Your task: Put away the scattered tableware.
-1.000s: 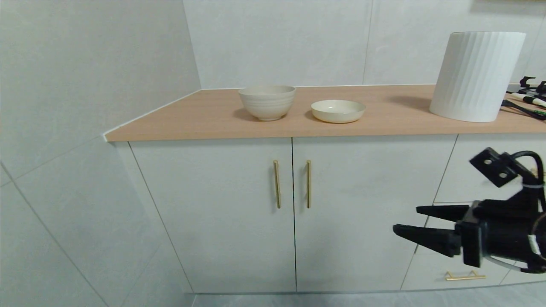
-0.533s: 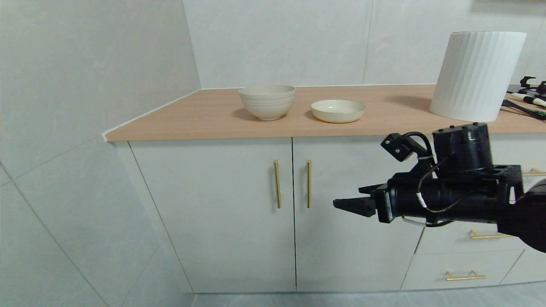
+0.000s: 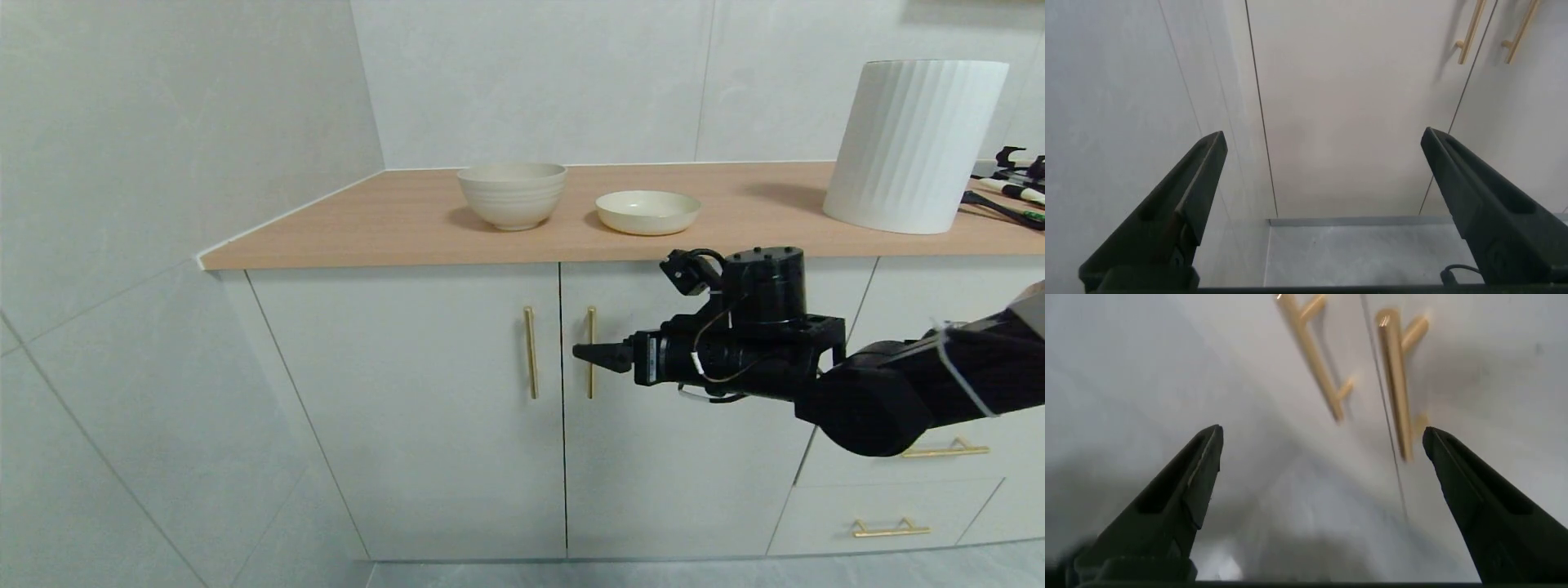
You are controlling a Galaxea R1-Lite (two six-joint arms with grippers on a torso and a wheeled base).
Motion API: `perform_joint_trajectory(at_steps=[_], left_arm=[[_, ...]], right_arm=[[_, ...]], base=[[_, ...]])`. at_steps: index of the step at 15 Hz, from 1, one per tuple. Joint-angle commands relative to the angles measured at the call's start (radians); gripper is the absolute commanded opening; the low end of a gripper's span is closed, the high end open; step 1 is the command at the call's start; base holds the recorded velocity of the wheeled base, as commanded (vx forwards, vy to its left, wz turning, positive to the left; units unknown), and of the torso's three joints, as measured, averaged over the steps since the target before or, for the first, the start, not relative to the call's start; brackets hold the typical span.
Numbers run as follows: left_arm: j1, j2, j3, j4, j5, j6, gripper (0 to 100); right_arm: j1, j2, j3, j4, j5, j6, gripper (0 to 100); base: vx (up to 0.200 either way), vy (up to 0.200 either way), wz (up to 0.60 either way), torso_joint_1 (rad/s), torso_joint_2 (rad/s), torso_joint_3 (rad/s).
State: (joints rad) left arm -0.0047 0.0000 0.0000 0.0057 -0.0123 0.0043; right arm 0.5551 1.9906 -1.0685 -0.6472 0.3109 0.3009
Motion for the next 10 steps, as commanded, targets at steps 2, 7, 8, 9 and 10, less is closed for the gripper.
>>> perform_joint_trajectory(at_steps=[2,7,8,9,10], left_arm=[[0.000,0.000,0.000,0.000,0.000,0.000,100],[0.000,0.000,0.000,0.000,0.000,0.000,100],[0.000,0.000,0.000,0.000,0.000,0.000,100],[0.000,0.000,0.000,0.000,0.000,0.000,100],[0.000,0.000,0.000,0.000,0.000,0.000,100]], right_arm=[[0.028,0.163,-0.044,-0.078,-0.082,0.041,100],[0.031,0.198,-0.073,-0.117,-0.105,0.073,100],[0.039,0.217,-0.073,-0.172,-0.108,0.080,100],[0.039,0.227,-0.073,-0.196,-0.108,0.080,100],[0.040,0.235,-0.085,-0.203,-0.108,0.080,100]], base=[[0.000,0.000,0.00,0.000,0.00,0.000],[0.000,0.000,0.00,0.000,0.00,0.000],[0.000,0.000,0.00,0.000,0.00,0.000],[0.000,0.000,0.00,0.000,0.00,0.000],[0.000,0.000,0.00,0.000,0.00,0.000]])
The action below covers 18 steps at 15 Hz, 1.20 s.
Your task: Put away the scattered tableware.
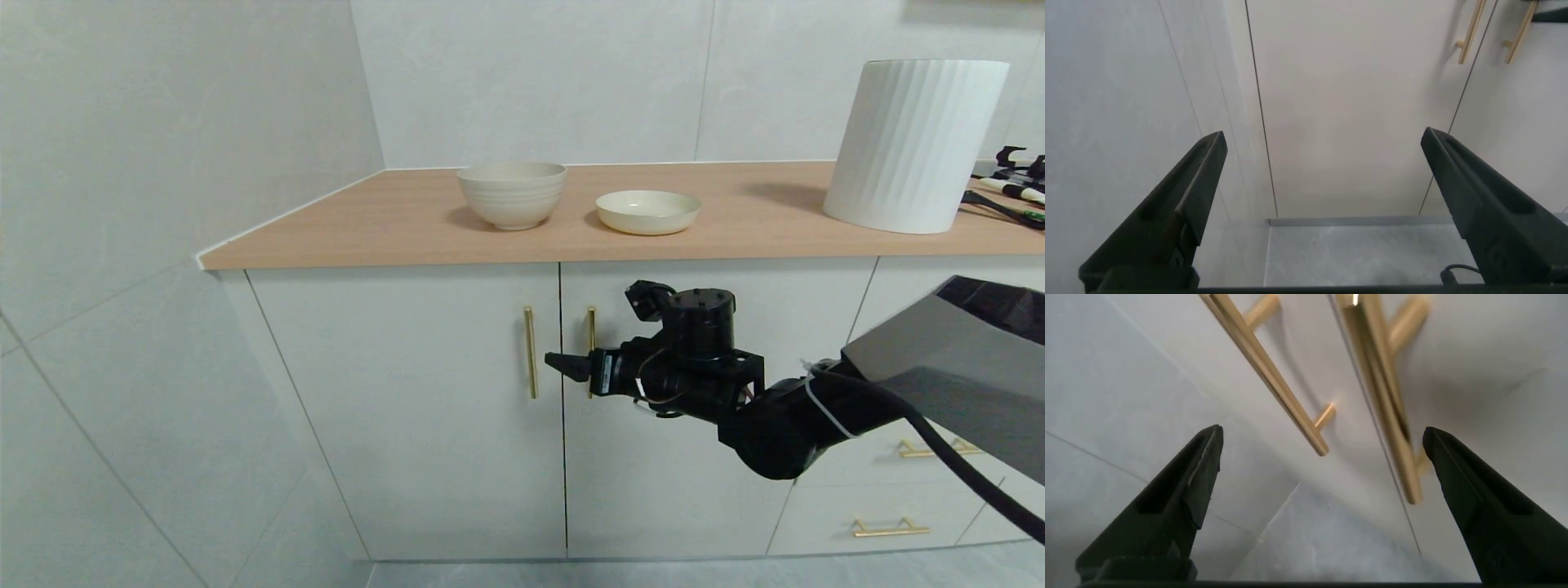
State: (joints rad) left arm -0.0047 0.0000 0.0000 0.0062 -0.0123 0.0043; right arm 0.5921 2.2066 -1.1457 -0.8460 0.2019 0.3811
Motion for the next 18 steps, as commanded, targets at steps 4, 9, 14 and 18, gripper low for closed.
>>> perform_joint_trajectory(at_steps=[4,9,14,18], left_arm=[[0.000,0.000,0.000,0.000,0.000,0.000,100],[0.000,0.000,0.000,0.000,0.000,0.000,100],[0.000,0.000,0.000,0.000,0.000,0.000,100],[0.000,0.000,0.000,0.000,0.000,0.000,100]], right_arm=[[0.023,0.033,-0.020,-0.024,0.007,0.039,100],[0.044,0.041,-0.012,-0.079,0.011,0.071,100],[0.051,-0.042,0.107,-0.079,0.137,0.087,100],[0.049,-0.162,0.250,-0.079,0.231,0.090,100]], base=[[0.000,0.000,0.00,0.000,0.00,0.000],[0.000,0.000,0.00,0.000,0.00,0.000],[0.000,0.000,0.00,0.000,0.00,0.000],[0.000,0.000,0.00,0.000,0.00,0.000]])
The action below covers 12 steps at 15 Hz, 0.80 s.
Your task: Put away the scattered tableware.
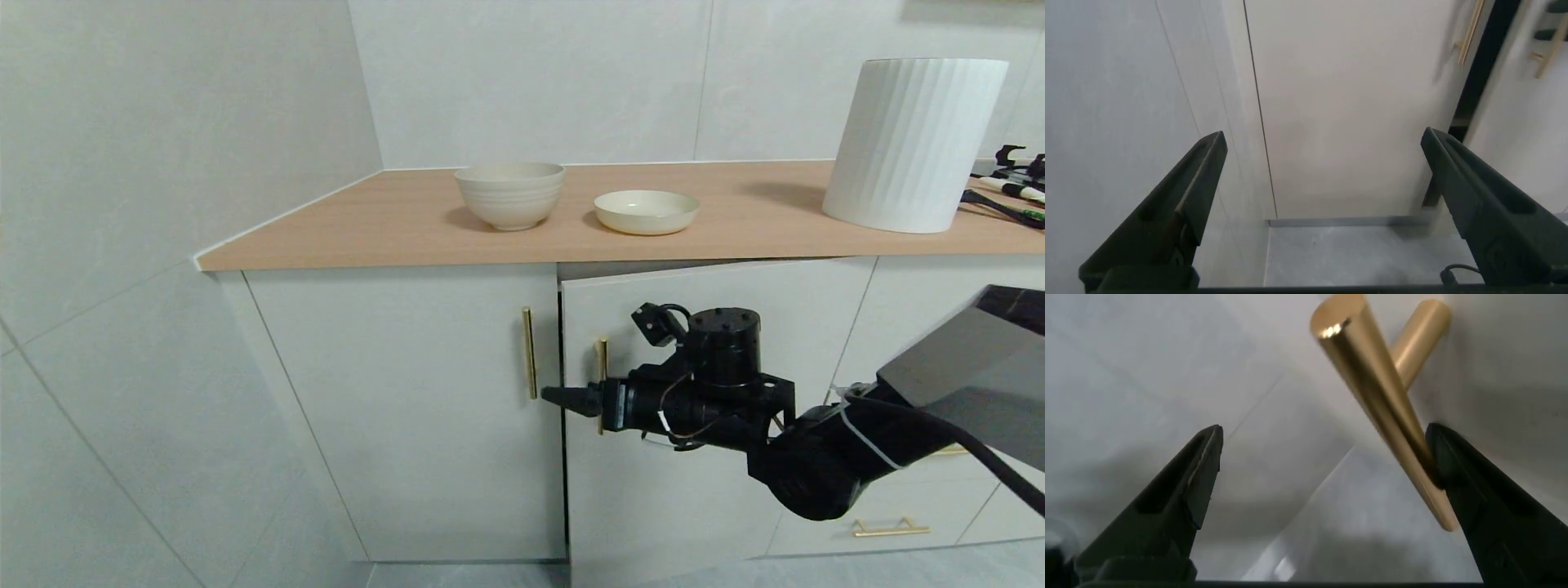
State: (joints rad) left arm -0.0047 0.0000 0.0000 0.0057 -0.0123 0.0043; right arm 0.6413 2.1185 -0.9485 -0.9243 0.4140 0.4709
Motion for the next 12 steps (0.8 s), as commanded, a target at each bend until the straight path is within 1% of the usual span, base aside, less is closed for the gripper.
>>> perform_joint_trajectory(at_steps=[1,2,3,4,8,12], left_arm=[[0.000,0.000,0.000,0.000,0.000,0.000,100],[0.000,0.000,0.000,0.000,0.000,0.000,100],[0.000,0.000,0.000,0.000,0.000,0.000,100],[0.000,0.000,0.000,0.000,0.000,0.000,100],[0.000,0.000,0.000,0.000,0.000,0.000,100],[0.000,0.000,0.000,0.000,0.000,0.003,100]], right_arm=[[0.000,-0.115,0.106,-0.001,0.049,0.000,100],[0.000,-0.150,0.152,-0.002,0.086,0.000,100],[0.000,-0.160,0.166,-0.002,0.097,0.000,100],[0.000,-0.212,0.228,-0.002,0.155,-0.003,100],[0.000,-0.304,0.343,-0.015,0.200,-0.005,100],[0.000,-0.402,0.470,-0.016,0.287,-0.006,100]], base=[[0.000,0.000,0.00,0.000,0.00,0.000],[0.000,0.000,0.00,0.000,0.00,0.000],[0.000,0.000,0.00,0.000,0.00,0.000],[0.000,0.000,0.00,0.000,0.00,0.000],[0.000,0.000,0.00,0.000,0.00,0.000],[0.000,0.000,0.00,0.000,0.00,0.000]])
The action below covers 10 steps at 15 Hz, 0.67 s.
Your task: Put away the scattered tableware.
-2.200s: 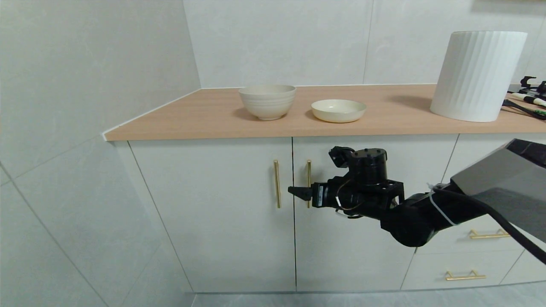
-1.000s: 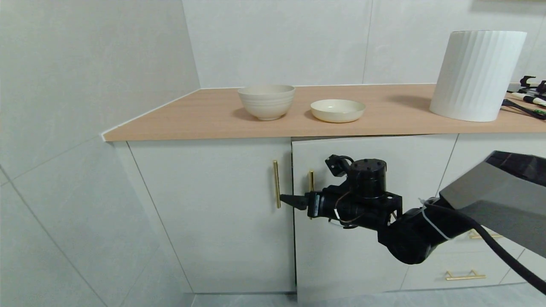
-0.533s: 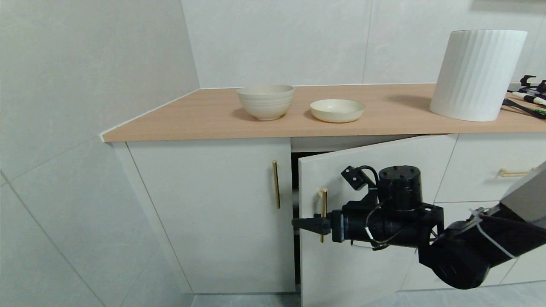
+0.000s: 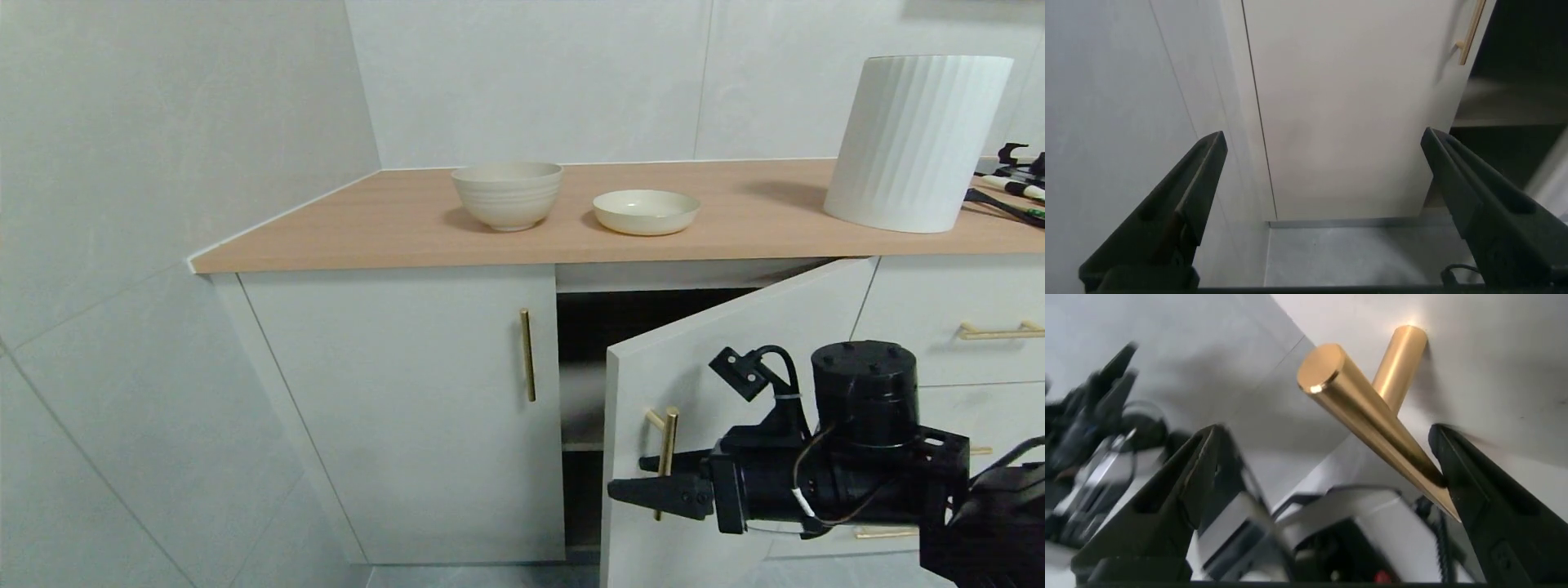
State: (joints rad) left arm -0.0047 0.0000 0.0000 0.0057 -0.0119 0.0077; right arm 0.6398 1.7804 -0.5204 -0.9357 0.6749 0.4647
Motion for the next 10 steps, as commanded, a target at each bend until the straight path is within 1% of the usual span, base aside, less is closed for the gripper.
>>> perform_joint_trajectory(at_steps=[1,5,6,9,10], left_arm=[[0.000,0.000,0.000,-0.001,0.000,-0.002,100],[0.000,0.000,0.000,0.000,0.000,-0.002,100],[0.000,0.000,0.000,0.000,-0.002,0.003,100],[0.000,0.000,0.000,-0.001,0.000,0.002,100],[0.000,0.000,-0.026,-0.015,0.004,-0.003,100]], right_arm=[[0.001,-0.078,0.057,-0.005,0.034,0.000,100],[0.001,-0.118,0.105,-0.005,0.040,0.000,100],[0.001,-0.121,0.108,-0.005,0.043,0.000,100],[0.001,-0.119,0.111,-0.005,0.048,0.000,100],[0.001,-0.119,0.111,-0.005,0.048,-0.001,100]], base=[[0.000,0.000,0.00,0.000,0.00,0.000],[0.000,0.000,0.00,0.000,0.00,0.000],[0.000,0.000,0.00,0.000,0.00,0.000],[0.000,0.000,0.00,0.000,0.00,0.000],[0.000,0.000,0.00,0.000,0.00,0.000]])
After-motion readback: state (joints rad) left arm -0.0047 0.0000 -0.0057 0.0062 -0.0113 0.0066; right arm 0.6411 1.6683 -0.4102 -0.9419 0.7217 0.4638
